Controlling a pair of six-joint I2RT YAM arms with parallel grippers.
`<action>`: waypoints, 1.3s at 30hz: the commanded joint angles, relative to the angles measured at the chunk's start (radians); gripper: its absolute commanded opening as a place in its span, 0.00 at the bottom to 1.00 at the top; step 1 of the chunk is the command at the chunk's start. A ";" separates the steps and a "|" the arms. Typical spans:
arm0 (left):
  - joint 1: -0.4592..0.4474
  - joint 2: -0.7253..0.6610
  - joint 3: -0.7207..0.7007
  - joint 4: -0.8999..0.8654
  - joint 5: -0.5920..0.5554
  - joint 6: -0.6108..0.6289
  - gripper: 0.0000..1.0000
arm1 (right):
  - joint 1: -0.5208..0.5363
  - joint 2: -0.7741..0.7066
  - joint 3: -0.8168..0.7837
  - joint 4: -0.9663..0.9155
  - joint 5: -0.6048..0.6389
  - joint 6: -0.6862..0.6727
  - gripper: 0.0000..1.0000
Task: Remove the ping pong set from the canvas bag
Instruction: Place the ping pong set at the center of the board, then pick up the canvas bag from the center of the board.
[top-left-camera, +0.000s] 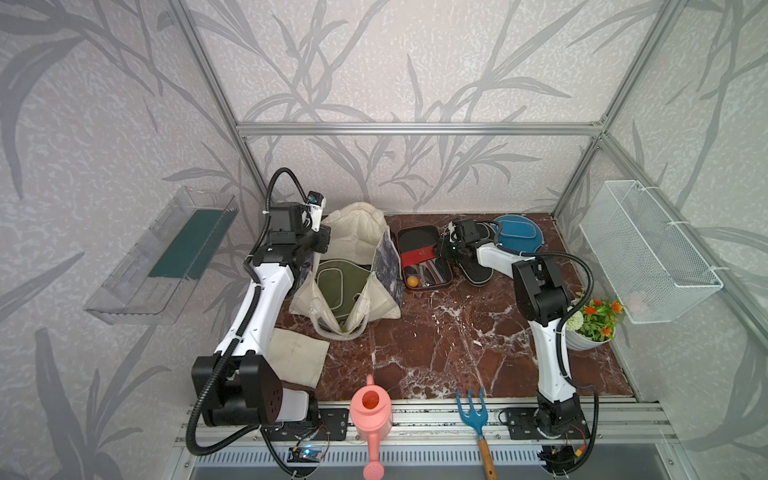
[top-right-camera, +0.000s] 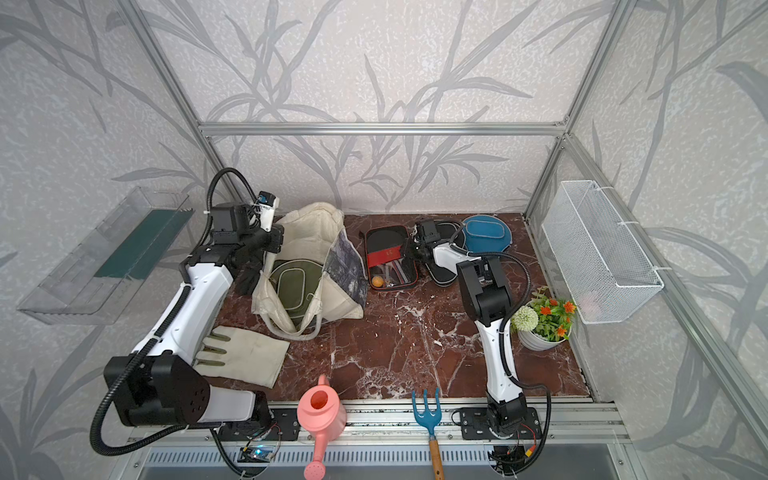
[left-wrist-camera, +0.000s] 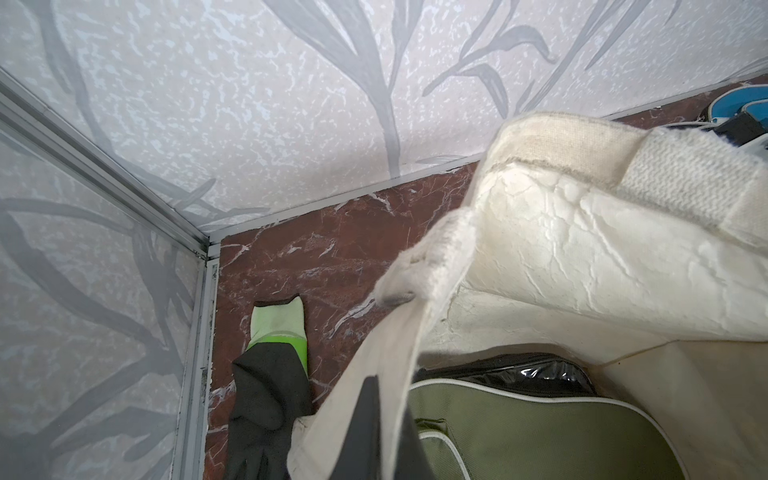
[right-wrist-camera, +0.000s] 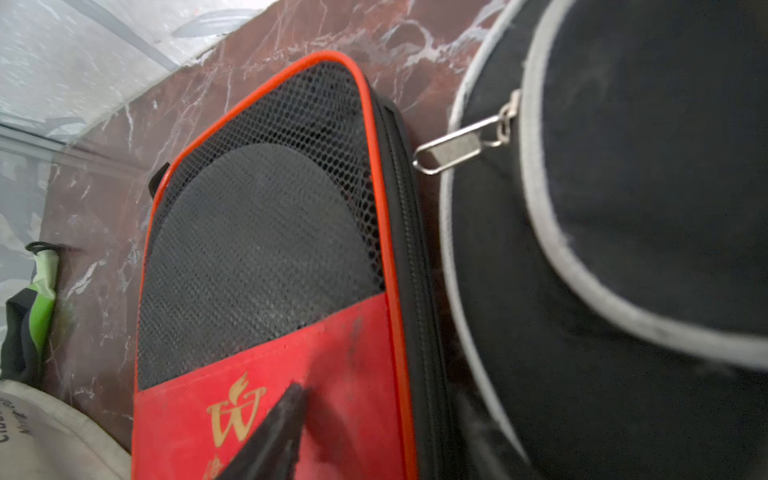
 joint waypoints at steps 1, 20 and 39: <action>-0.005 -0.035 0.043 0.075 0.037 0.009 0.00 | -0.005 -0.085 0.025 -0.090 0.032 -0.055 0.76; -0.005 -0.127 0.018 0.016 -0.060 0.031 0.00 | 0.308 -0.632 -0.017 -0.307 0.002 -0.235 0.99; -0.004 -0.186 -0.035 0.065 -0.080 0.010 0.00 | 0.514 -0.443 0.117 -0.404 0.110 -0.152 0.30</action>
